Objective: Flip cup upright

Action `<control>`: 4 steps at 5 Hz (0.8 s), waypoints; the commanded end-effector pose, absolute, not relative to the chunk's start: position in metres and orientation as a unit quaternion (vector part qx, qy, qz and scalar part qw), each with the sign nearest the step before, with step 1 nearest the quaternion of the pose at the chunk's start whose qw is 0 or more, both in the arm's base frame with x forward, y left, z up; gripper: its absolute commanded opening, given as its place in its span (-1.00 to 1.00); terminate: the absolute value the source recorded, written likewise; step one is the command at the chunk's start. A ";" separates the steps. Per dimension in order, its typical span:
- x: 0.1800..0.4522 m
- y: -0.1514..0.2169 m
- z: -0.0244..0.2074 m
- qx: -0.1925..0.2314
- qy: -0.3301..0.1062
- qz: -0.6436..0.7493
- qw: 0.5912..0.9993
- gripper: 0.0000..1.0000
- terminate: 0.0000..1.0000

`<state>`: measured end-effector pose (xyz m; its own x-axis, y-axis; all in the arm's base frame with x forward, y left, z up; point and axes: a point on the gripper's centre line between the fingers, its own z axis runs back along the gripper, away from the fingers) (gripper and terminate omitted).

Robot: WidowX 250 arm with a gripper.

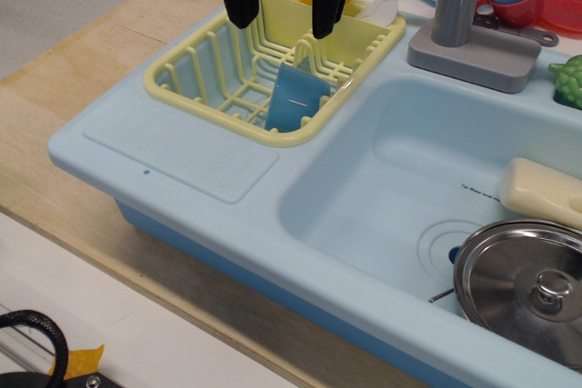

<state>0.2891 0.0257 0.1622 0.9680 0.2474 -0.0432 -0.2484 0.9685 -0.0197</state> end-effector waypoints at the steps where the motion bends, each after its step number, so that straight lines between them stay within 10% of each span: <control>1: 0.289 0.026 0.162 -0.012 0.020 0.125 0.992 1.00 -1.00; 4: 0.292 0.036 0.143 -0.105 -0.026 0.134 0.985 1.00 -1.00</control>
<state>0.2917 0.0328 0.1286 0.9652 0.2613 -0.0091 -0.2551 0.9336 -0.2518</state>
